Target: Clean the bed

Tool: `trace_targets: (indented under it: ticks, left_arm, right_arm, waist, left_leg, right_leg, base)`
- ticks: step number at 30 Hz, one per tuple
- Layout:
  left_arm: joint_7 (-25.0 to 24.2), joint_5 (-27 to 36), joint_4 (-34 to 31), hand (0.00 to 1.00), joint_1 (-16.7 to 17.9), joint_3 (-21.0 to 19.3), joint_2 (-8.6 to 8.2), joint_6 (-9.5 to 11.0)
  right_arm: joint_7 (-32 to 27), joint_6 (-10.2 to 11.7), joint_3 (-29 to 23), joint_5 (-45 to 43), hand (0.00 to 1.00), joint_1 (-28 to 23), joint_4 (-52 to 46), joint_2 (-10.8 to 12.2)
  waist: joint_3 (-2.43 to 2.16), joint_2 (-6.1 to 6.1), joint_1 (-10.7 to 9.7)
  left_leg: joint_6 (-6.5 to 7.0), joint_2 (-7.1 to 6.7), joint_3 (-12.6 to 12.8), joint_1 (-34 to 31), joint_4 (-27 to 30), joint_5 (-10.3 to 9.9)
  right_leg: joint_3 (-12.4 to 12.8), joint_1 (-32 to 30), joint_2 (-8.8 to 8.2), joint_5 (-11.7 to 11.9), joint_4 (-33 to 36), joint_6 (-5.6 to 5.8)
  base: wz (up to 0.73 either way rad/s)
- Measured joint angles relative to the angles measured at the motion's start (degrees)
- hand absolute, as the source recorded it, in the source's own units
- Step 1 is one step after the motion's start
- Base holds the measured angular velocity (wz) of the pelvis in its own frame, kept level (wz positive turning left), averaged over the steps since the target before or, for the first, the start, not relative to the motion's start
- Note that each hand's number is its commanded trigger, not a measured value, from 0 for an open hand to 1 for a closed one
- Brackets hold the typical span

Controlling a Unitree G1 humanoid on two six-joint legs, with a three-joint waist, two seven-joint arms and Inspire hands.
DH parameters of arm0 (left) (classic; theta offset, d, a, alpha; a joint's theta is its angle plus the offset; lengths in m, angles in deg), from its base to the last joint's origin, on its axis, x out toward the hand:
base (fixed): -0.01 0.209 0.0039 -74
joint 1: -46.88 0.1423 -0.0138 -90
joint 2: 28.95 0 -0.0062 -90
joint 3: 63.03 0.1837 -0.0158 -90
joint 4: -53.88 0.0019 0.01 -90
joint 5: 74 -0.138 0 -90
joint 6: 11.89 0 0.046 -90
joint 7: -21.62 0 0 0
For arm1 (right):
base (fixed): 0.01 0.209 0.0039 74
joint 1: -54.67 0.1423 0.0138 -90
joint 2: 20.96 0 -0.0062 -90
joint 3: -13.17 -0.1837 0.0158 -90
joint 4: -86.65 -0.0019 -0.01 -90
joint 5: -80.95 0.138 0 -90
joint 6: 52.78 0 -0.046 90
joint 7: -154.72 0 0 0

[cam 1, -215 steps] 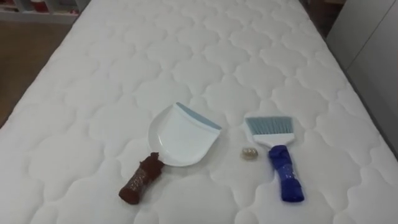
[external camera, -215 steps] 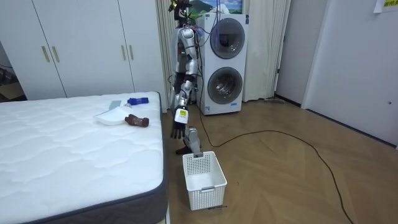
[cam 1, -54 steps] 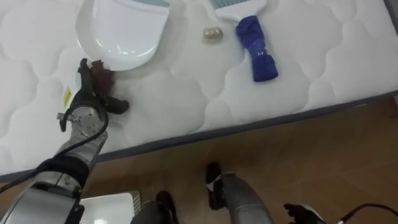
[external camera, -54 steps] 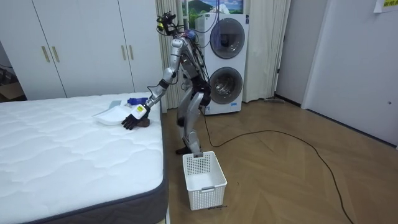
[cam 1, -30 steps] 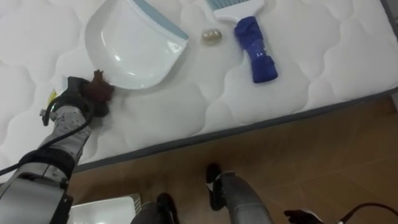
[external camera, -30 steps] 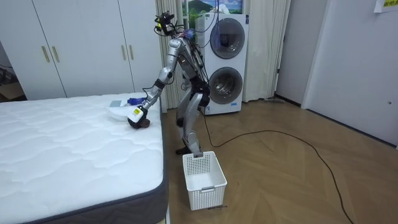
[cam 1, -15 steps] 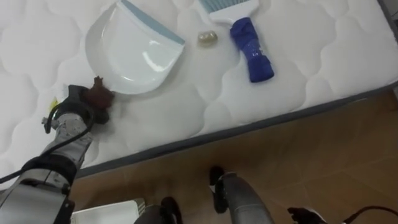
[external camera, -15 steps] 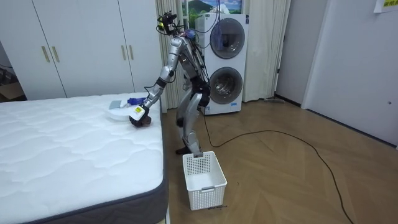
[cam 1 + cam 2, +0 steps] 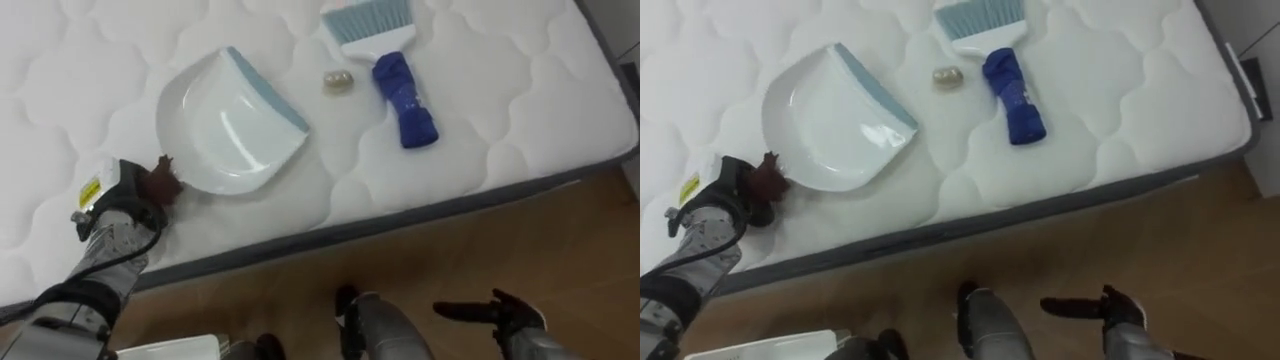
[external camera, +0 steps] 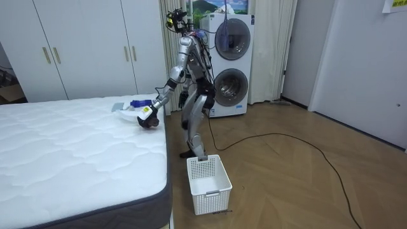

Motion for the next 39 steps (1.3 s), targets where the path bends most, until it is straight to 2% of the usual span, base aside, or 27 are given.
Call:
trace_targets:
  ticks: [2,8,11,15,18,23,27,30,35,39]
  left_arm:
    - [0.58,-0.08,-0.03,1.00,0.98,1.88,0.06,-0.20]
    - [0.58,-0.10,-0.02,1.00,1.89,1.85,0.32,-0.30]
    - [0.67,-0.09,-0.38,1.00,2.20,2.08,0.69,-0.49]
    - [0.65,-0.09,-0.26,1.00,2.33,3.80,1.20,0.05]
    - [0.62,-0.12,-0.28,1.00,2.35,3.89,1.21,0.07]
    - [0.23,-2.26,-1.82,1.00,3.56,2.34,1.32,-0.07]
    - [-1.75,-4.66,-2.22,1.00,3.30,1.60,1.43,-0.27]
    - [-3.41,-5.72,-2.51,1.00,2.83,1.56,1.88,-0.36]
    - [-4.44,-6.15,-2.54,1.00,2.16,2.23,2.07,-0.50]
    - [-5.79,-6.36,-3.43,1.00,1.86,4.07,2.11,-0.69]
  right_arm:
    - [-2.52,0.29,-1.31,1.81,0.00,0.70,-3.97,-0.34]
    - [-8.87,1.99,-6.38,1.13,0.00,3.61,-10.44,-0.79]
    - [-13.61,2.30,-7.26,-0.94,0.00,3.85,-16.57,-1.10]
    - [-19.44,3.93,-7.24,-1.13,0.00,5.06,-21.69,-1.59]
    - [-23.04,4.02,-7.26,-2.90,0.00,5.36,-25.23,-1.79]
    - [-29.72,5.09,-7.55,-12.47,0.00,5.80,-30.22,-1.88]
    - [-31.38,5.27,-7.51,-17.66,0.00,6.95,-32.52,-1.94]
    - [-32.63,5.28,-6.87,-22.90,0.00,8.46,-34.49,-2.06]
    - [-33.47,5.63,-2.79,-23.44,0.00,11.88,-34.41,-3.61]
    - [-32.15,6.48,0.07,-23.29,0.00,12.73,-31.40,-3.47]
  waist:
    - [-0.26,-1.09,0.11]
    - [-0.24,-2.55,0.06]
    - [-0.24,-2.66,0.09]
    - [-0.21,-2.73,0.53]
    - [-0.08,-2.93,0.74]
    - [0.08,-3.28,1.05]
    - [0.15,-3.44,1.30]
    - [0.42,-3.97,1.78]
    - [0.81,-4.83,2.97]
    - [1.01,-4.95,3.65]
  left_leg:
    - [0.08,-0.22,0.33,1.57,-1.01,0.26]
    - [0.15,-0.13,0.33,2.11,-1.83,0.48]
    - [0.15,0.00,0.31,1.54,-1.82,0.44]
    - [0.16,-0.01,0.54,1.83,-2.05,0.45]
    - [0.17,-0.23,0.86,2.27,-2.83,0.49]
    - [0.14,-0.24,1.24,2.76,-3.20,0.50]
    - [0.14,-0.22,1.29,2.77,-3.03,0.51]
    - [0.19,-0.01,1.95,2.83,-2.49,0.54]
    - [0.17,0.33,1.67,2.99,-1.16,0.52]
    - [0.10,0.48,0.53,3.01,-0.60,0.47]
  right_leg:
    - [0.20,1.21,-0.07,0.00,-0.35,0.06]
    - [0.19,1.93,0.03,0.20,-1.38,0.29]
    - [0.00,1.49,0.18,0.26,-1.75,0.31]
    - [0.43,1.60,0.28,0.25,-1.91,0.33]
    - [0.59,1.58,0.06,0.21,-1.97,0.39]
    - [0.91,1.63,0.06,0.06,-1.83,0.36]
    - [0.84,1.63,-0.05,-0.03,-1.69,0.40]
    - [1.08,1.61,-0.14,-0.32,-1.10,0.44]
    - [0.55,2.18,-0.07,-0.83,-0.76,0.24]
    - [-0.61,3.19,-0.21,-1.09,-0.84,0.08]
  base:
    - [0.00]
    - [0.00]
    - [0.00]
    - [-0.03]
    - [-0.03]
    - [-0.02]
    - [0.00]
    - [0.00]
    - [0.02]
    - [0.13]
